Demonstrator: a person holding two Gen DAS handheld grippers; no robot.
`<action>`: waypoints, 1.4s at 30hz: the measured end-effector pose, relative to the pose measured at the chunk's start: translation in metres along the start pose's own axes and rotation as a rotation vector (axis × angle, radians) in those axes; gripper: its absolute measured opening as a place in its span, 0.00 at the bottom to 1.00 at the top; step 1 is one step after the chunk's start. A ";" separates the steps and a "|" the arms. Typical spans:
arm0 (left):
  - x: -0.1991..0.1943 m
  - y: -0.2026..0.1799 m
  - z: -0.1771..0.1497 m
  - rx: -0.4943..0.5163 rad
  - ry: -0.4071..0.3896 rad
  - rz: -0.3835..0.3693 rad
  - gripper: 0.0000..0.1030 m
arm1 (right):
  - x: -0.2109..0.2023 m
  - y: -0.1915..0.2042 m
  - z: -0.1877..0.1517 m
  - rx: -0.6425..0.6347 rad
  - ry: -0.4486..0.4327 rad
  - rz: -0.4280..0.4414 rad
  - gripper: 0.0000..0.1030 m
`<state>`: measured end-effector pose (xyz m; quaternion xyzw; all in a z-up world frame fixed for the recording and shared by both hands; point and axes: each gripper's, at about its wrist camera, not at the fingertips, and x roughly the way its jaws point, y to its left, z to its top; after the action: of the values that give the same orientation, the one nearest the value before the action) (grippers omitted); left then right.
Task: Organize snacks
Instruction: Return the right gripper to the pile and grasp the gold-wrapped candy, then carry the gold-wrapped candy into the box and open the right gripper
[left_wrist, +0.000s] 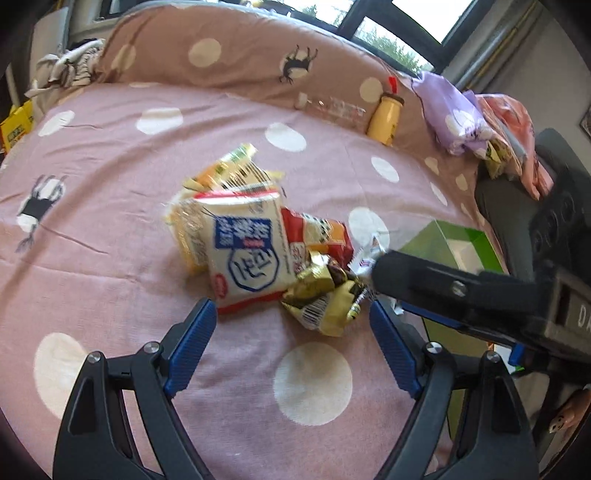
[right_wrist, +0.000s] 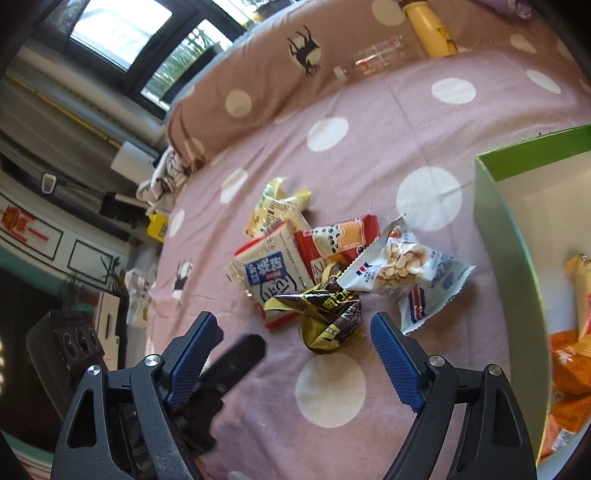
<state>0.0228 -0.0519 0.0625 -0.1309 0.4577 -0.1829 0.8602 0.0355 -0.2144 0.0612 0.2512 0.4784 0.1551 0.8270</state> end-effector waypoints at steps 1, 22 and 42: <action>0.004 -0.001 -0.001 0.002 0.007 -0.009 0.82 | 0.005 -0.002 0.001 0.007 0.011 0.003 0.82; 0.031 -0.003 0.001 -0.035 0.061 -0.085 0.44 | 0.053 -0.022 0.008 0.086 0.138 0.113 0.67; -0.053 -0.064 0.013 0.168 -0.159 -0.076 0.44 | -0.054 0.020 -0.002 -0.040 -0.132 0.209 0.67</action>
<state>-0.0056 -0.0855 0.1337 -0.0898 0.3659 -0.2422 0.8941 0.0067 -0.2245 0.1097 0.2925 0.3910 0.2331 0.8410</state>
